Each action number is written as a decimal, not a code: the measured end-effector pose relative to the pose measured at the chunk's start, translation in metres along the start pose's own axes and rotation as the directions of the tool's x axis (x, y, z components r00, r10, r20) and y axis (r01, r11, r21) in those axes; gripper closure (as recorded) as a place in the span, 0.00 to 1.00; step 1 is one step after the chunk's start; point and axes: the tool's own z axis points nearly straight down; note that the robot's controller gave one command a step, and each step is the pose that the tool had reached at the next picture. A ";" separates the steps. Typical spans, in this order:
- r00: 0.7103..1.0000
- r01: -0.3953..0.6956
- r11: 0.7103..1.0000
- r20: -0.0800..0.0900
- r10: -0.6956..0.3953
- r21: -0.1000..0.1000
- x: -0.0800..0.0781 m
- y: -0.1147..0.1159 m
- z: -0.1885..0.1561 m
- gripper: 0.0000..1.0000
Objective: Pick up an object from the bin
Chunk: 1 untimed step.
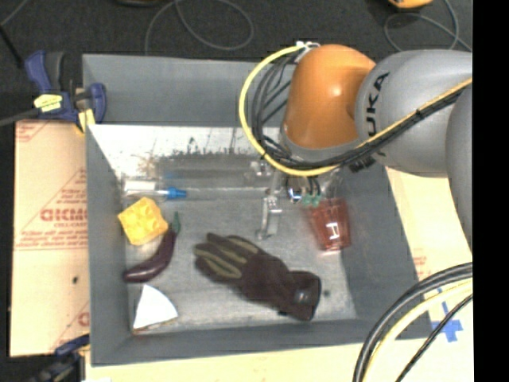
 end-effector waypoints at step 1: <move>1.000 0.000 1.000 0.007 0.000 0.000 -0.001 0.000 -0.005 0.00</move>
Offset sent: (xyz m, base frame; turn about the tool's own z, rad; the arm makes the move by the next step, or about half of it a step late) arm -0.0603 0.0196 -0.0834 -0.1185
